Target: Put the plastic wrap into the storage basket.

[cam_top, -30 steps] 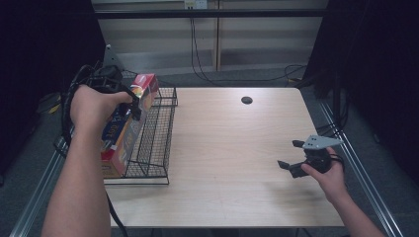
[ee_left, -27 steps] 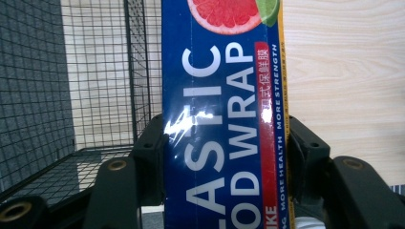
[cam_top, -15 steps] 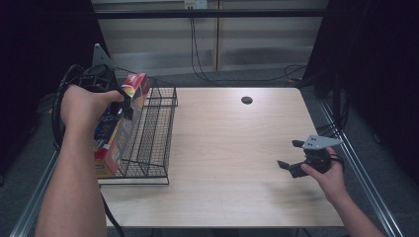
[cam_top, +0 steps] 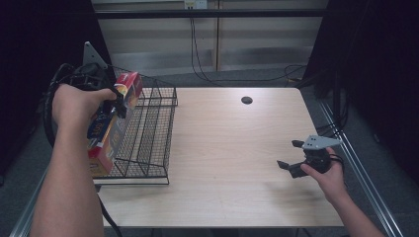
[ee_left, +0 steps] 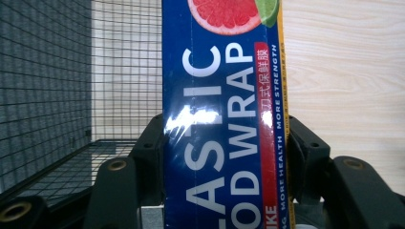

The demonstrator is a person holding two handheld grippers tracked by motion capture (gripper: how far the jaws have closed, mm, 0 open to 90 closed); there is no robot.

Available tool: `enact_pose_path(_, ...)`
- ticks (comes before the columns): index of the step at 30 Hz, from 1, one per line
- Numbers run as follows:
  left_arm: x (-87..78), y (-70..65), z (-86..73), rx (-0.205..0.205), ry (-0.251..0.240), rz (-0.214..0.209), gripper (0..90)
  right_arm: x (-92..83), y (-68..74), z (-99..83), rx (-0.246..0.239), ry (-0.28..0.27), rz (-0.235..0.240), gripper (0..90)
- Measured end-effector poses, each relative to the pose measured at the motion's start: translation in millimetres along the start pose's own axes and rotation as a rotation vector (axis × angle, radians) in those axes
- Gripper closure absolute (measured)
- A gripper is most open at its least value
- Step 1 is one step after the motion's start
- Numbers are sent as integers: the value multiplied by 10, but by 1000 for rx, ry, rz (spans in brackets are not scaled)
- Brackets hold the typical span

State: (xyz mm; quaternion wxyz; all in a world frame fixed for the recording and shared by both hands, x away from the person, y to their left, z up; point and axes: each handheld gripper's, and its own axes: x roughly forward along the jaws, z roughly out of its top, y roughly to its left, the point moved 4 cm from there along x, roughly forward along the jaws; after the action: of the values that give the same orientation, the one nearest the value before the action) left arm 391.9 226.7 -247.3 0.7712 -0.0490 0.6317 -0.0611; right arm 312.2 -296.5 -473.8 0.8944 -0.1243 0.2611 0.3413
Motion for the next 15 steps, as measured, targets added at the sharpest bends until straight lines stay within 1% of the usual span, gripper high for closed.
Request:
enact_pose_path(2,-6,26,0,-8,-4,2,443,12,0,0,0,-3,-5,43)
enact_pose_path(3,-7,51,1,-17,-6,1,443,13,4,-1,-1,2,3,43)
enact_pose_path(6,0,72,2,-20,-5,10,442,17,8,0,-5,3,2,43)
enact_pose_path(7,0,104,2,-30,-8,11,442,17,11,1,-6,2,3,43)
enact_pose_path(10,4,127,5,-33,-17,14,442,16,12,1,-3,-1,-3,43)
enact_pose_path(11,3,148,7,-25,-14,16,441,14,9,2,-3,-2,-5,43)
enact_pose_path(12,10,150,8,-36,-15,12,441,14,9,2,-3,-2,-5,43)
enact_pose_path(13,20,174,15,-38,-16,25,441,17,11,1,-6,2,2,42)
enact_pose_path(14,20,174,15,-38,-16,25,441,17,11,1,-6,2,2,42)
enact_pose_path(15,38,198,25,-48,-21,31,442,23,17,1,-5,4,1,43)
